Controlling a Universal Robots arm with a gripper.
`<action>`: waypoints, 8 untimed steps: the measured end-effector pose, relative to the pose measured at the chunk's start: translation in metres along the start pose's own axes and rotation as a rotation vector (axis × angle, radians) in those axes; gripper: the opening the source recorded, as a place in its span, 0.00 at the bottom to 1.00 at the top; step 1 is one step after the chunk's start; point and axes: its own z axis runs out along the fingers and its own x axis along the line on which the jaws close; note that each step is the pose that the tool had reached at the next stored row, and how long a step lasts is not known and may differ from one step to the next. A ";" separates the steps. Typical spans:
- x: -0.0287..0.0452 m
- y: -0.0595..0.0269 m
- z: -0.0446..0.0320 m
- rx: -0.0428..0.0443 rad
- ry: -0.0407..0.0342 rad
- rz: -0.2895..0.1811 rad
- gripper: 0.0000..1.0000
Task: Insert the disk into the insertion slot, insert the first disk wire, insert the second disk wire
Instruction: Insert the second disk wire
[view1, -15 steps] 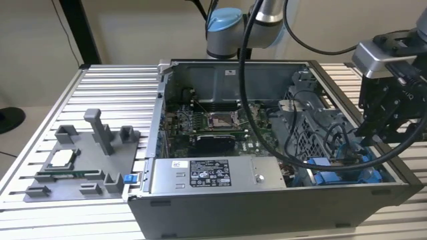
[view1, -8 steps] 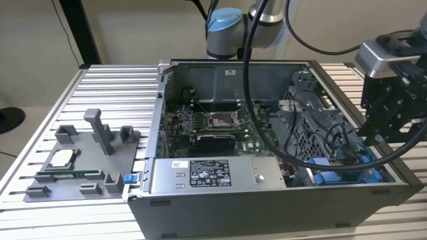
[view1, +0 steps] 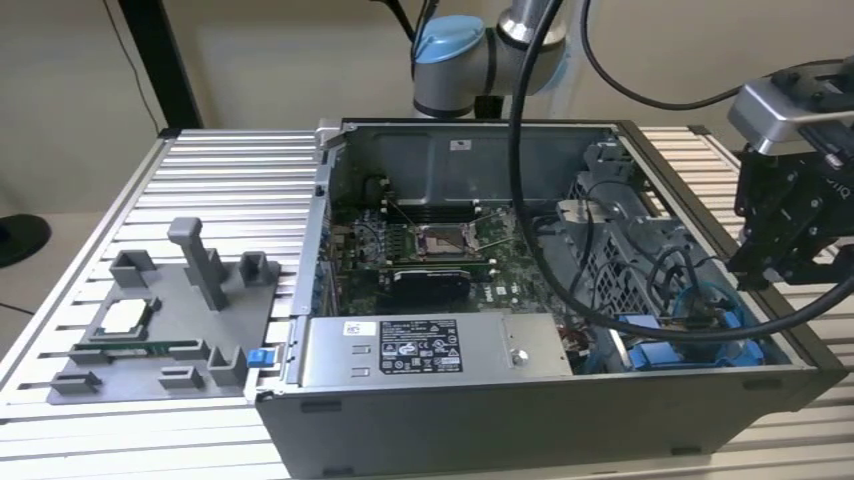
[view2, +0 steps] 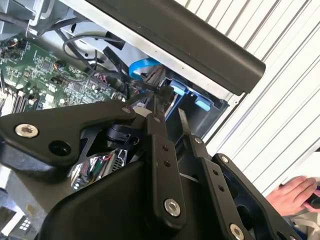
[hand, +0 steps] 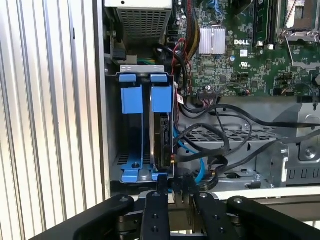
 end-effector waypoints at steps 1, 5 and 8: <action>-0.0001 -0.0010 0.0001 0.0000 -0.0001 0.000 1.00; -0.0002 -0.0031 0.0002 0.0000 0.0000 0.000 1.00; -0.0002 -0.0036 0.0003 -0.0005 -0.0001 -0.001 1.00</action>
